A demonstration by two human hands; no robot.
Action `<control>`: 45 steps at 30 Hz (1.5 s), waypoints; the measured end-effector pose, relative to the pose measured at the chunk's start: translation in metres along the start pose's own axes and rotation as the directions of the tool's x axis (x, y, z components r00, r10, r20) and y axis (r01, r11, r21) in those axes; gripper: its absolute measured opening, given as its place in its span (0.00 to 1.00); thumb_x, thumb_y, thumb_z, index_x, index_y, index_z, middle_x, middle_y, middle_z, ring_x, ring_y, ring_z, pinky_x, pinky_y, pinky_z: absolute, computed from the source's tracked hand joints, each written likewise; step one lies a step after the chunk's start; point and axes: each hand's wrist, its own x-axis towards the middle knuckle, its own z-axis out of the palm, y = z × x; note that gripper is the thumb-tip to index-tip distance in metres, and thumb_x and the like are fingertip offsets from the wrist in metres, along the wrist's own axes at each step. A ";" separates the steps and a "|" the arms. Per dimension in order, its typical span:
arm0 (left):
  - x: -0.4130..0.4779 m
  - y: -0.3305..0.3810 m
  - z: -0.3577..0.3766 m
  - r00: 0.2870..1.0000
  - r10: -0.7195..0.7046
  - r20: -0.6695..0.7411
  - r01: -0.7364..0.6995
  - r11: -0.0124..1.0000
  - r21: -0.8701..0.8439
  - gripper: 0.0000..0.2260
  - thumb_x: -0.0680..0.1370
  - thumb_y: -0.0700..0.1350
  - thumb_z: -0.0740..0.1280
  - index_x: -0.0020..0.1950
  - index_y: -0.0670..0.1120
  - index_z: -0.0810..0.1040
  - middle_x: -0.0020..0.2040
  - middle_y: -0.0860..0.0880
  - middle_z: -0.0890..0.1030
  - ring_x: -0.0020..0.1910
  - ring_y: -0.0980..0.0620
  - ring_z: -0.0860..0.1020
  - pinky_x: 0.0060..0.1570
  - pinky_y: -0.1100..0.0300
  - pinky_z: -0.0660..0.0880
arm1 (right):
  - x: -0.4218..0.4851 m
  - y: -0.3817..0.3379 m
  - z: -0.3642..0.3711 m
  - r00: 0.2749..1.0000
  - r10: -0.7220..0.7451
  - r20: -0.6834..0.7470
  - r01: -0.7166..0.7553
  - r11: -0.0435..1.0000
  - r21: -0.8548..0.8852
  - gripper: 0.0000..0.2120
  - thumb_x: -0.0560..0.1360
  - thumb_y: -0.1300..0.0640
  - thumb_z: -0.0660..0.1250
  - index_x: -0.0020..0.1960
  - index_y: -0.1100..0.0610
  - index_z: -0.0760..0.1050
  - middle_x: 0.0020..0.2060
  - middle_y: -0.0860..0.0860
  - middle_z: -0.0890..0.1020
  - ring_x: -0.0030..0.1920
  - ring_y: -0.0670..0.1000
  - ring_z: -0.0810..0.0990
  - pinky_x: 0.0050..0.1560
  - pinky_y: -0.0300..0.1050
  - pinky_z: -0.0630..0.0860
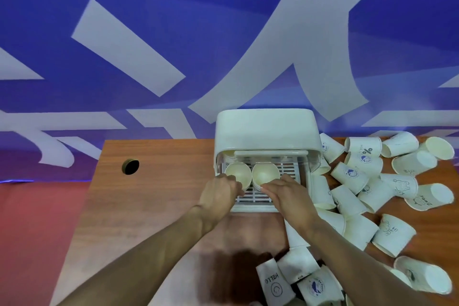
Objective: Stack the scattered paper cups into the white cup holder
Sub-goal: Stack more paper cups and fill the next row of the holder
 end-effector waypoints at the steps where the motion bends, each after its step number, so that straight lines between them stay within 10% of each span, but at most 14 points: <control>1: 0.001 -0.001 0.001 1.000 0.006 -0.001 -0.006 1.000 -0.003 0.15 0.77 0.39 0.64 0.58 0.54 0.81 0.52 0.50 0.81 0.51 0.46 0.79 0.43 0.54 0.75 | 0.000 -0.001 0.000 1.000 0.006 0.000 -0.006 1.000 0.000 0.10 0.80 0.50 0.63 0.49 0.49 0.83 0.39 0.43 0.83 0.42 0.50 0.72 0.34 0.49 0.76; 30: -0.010 0.021 -0.006 0.996 -0.026 -0.081 0.040 0.982 0.183 0.06 0.77 0.41 0.64 0.51 0.49 0.78 0.48 0.50 0.79 0.45 0.48 0.79 0.33 0.57 0.70 | -0.007 -0.026 -0.024 0.980 0.171 0.100 -0.160 0.981 -0.111 0.15 0.81 0.47 0.59 0.62 0.54 0.76 0.57 0.50 0.80 0.59 0.53 0.76 0.51 0.49 0.75; 35: -0.020 0.051 -0.020 0.960 0.174 -0.217 -0.129 0.970 0.206 0.07 0.66 0.41 0.75 0.35 0.47 0.77 0.30 0.48 0.75 0.26 0.45 0.75 0.22 0.60 0.65 | -0.040 -0.012 -0.053 0.997 0.075 0.030 -0.071 0.992 -0.103 0.13 0.80 0.54 0.59 0.62 0.51 0.75 0.58 0.46 0.80 0.57 0.50 0.77 0.49 0.48 0.76; 45: 0.030 0.192 -0.027 0.910 0.396 -0.122 -0.359 0.900 0.246 0.04 0.72 0.43 0.68 0.37 0.46 0.77 0.34 0.49 0.76 0.30 0.48 0.75 0.26 0.60 0.64 | -0.131 0.127 -0.147 0.962 0.272 0.000 -0.263 0.931 -0.253 0.14 0.79 0.53 0.60 0.63 0.47 0.75 0.59 0.44 0.79 0.58 0.48 0.77 0.48 0.46 0.75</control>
